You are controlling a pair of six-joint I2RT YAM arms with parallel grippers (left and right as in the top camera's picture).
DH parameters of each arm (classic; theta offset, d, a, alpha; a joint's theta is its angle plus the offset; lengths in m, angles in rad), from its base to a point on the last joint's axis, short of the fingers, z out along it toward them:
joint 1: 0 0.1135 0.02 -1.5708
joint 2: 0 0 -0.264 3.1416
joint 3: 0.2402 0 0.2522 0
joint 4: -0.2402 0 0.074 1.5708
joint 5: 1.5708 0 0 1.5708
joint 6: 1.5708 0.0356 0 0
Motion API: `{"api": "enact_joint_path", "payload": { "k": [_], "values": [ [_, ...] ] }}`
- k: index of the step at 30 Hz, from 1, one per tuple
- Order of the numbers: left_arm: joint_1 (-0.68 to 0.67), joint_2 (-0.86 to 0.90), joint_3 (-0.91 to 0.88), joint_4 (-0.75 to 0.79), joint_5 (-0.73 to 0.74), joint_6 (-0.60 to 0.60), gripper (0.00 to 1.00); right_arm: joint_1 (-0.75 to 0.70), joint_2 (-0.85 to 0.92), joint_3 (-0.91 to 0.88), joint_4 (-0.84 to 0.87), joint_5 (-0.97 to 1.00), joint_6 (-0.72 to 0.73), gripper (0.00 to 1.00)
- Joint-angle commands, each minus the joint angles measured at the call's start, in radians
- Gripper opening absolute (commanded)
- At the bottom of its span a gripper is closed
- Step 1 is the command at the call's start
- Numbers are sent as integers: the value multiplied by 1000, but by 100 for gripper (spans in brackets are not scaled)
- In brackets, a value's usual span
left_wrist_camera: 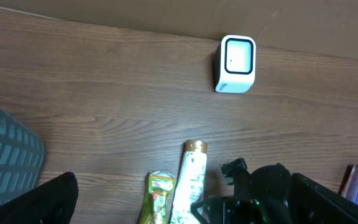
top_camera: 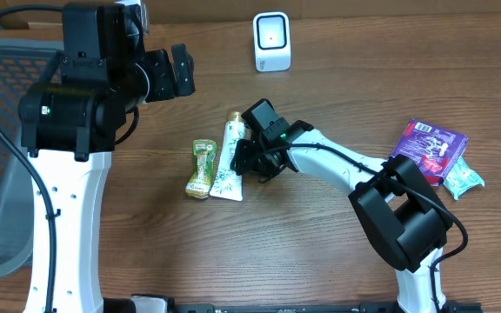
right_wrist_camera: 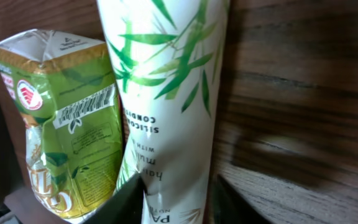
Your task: Scan the item barcode
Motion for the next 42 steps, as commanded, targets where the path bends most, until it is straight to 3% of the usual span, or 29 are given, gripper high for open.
{"api": "enact_joint_path", "payload": {
  "k": [1,5,7,14,20,22,25,27,33,42],
  "values": [
    [-2,5,7,3,-6,15,100,0,2,-3,-5,15,8,28],
    [-2,5,7,3,-6,16,99,4,21,-3,3,46,9,26],
    [-2,5,7,3,-6,15,100,4,29,-3,-3,47,8,5],
    [-2,5,7,3,-6,15,100,-48,9,71,-179,43,-24,4],
    [-2,5,7,3,-6,15,100,-198,-8,150,-531,168,-235,4],
    [-2,5,7,3,-6,15,100,-221,-8,150,-581,240,-286,31],
    [-2,5,7,3,-6,15,99,-234,-8,150,-621,296,-347,53],
    [-2,5,7,3,-6,15,100,-235,-9,161,-639,323,-349,59],
    [-2,5,7,3,-6,15,100,-205,-9,321,-755,399,-349,59],
    [-2,5,7,3,-6,15,100,37,24,372,-742,627,-338,62]
  ]
}}
